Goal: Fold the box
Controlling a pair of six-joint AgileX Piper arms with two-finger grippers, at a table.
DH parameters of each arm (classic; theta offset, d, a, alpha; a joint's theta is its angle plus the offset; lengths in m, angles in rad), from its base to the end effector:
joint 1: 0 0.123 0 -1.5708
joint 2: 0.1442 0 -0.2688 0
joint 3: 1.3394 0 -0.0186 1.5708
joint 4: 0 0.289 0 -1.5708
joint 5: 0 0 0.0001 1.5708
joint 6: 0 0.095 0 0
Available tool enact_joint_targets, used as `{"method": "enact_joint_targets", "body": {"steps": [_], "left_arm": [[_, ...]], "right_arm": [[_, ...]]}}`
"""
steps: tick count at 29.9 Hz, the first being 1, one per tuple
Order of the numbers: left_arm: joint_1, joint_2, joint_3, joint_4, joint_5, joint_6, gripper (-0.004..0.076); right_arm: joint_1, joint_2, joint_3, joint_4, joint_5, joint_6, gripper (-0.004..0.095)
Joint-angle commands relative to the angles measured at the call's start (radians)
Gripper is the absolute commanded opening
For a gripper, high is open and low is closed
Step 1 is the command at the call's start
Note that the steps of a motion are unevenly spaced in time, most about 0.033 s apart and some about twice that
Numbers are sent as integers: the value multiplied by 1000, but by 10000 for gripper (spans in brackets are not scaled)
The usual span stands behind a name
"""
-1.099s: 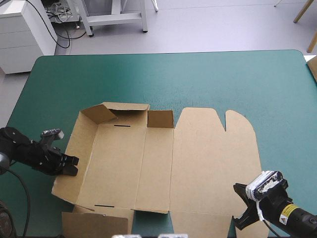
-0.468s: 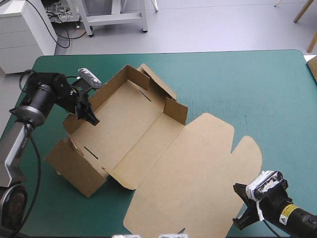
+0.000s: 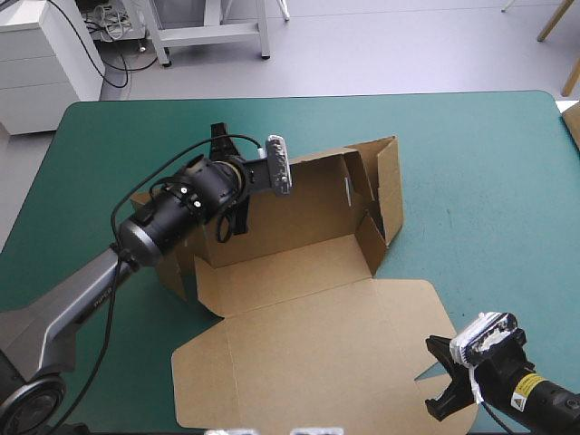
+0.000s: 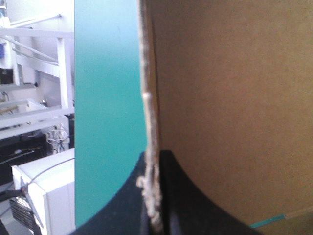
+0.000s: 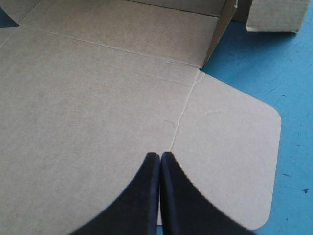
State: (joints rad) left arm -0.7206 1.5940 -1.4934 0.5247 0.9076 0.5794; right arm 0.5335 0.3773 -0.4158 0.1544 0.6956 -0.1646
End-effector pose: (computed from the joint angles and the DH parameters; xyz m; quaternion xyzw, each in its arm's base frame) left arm 0.3190 -0.2302 0.3371 0.6224 0.6765 0.2223 0.3248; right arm 0.1082 0.0748 0.2610 -0.2726 0.8317 0.1583 0.4571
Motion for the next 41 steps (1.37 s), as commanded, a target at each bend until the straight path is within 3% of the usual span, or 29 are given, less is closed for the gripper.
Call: {"method": "enact_joint_targets", "body": {"steps": [1, 6, 15, 22, 26, 29, 35, 41], "left_arm": [[-78, -41, -25, 83, -32, -48, -8], [-173, -41, 88, 156, -28, -115, -8], [-348, -143, 353, 616, -89, -560, -8], [-357, -253, 408, 638, -97, -591, -8], [-357, -301, 482, 644, -169, -589, -8], [-357, -320, 548, 711, -175, -622, -8], [-313, -320, 578, 855, -230, -726, -8], [-268, -318, 578, 859, -303, -774, -8]], "right_arm": [[-7, 4, -26, 8, -62, -2, -21], [-7, 4, -26, -21, -64, 5, -21], [-7, 4, -26, -154, -69, 134, -20], [-7, 6, -26, -192, -70, 180, -20], [-7, 6, -26, -198, -72, 210, -8], [-7, 6, -26, -192, -72, 210, 88], [-7, 6, -26, -196, -83, 210, 456], [-7, 6, -26, -194, -71, 210, 484]]}}
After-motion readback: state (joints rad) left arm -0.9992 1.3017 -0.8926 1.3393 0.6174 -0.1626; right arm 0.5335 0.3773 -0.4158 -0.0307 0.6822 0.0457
